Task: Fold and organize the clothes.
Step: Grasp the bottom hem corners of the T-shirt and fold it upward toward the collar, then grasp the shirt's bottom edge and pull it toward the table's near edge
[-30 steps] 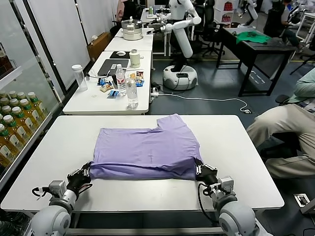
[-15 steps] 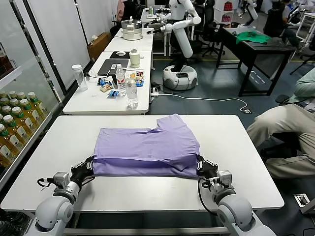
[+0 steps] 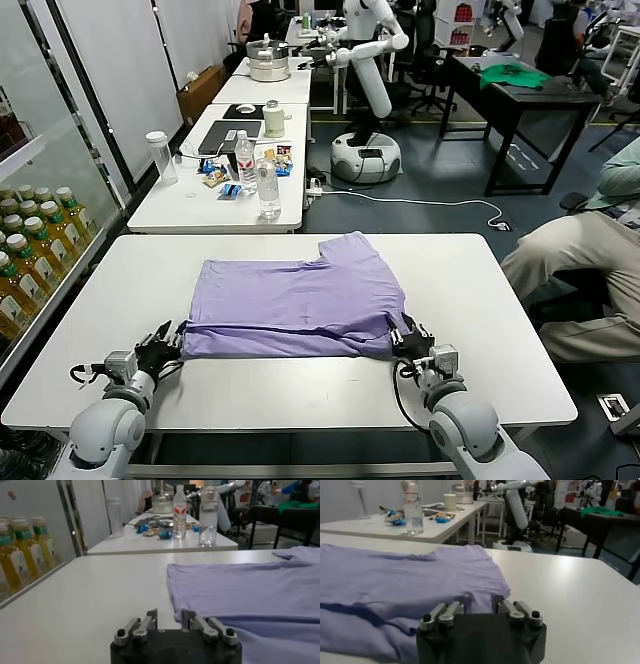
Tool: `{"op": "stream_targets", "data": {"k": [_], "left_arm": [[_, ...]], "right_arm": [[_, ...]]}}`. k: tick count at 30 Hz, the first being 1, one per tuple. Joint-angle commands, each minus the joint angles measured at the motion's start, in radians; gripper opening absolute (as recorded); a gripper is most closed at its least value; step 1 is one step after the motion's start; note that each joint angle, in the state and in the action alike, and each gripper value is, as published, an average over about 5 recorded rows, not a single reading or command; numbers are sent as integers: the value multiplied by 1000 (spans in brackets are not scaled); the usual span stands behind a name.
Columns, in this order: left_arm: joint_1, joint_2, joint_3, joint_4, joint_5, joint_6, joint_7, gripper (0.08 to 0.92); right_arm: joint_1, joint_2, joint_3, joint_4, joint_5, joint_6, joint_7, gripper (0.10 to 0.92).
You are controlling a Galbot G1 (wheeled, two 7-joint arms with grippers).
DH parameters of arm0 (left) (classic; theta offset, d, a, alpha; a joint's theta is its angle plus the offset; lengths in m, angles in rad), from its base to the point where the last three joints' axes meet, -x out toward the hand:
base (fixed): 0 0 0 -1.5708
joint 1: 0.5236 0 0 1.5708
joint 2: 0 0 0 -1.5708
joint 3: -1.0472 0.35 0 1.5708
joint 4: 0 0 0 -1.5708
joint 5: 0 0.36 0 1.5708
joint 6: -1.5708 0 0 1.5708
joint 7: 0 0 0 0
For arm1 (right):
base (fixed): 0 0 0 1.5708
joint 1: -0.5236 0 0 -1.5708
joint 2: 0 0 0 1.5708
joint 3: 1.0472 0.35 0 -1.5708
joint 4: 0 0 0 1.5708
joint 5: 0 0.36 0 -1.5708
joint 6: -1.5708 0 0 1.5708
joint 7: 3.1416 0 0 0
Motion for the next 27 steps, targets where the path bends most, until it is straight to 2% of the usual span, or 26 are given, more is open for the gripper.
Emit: {"op": "stream_targets", "data": {"k": [1,7,10,13,20,23,27], "left_arm": [[48,26,-31,-94,-31,4,-11,513],[126,29,-35,-165,-71,14,-23,686],[153,15,-22,-166,-75,32,-28,768],[157,2,-10,-150,-74,52,-39,813],[140,1,-6,-118,-74,67,-50,823],[133,3,-7,-106,-76,66,-50,814],[132,5,-7,-97,-76,64,-48,723]], "right_arm": [[-35,-4,27,59,1,-6,1,642],[-130,-52,70,171,18,-29,5,795],[-162,-60,74,194,25,-49,11,819],[-171,-54,65,185,32,-69,21,822],[-166,-36,47,150,83,-103,76,803],[-167,-34,45,145,100,-111,86,733],[-166,-33,45,137,102,-112,93,621]]}}
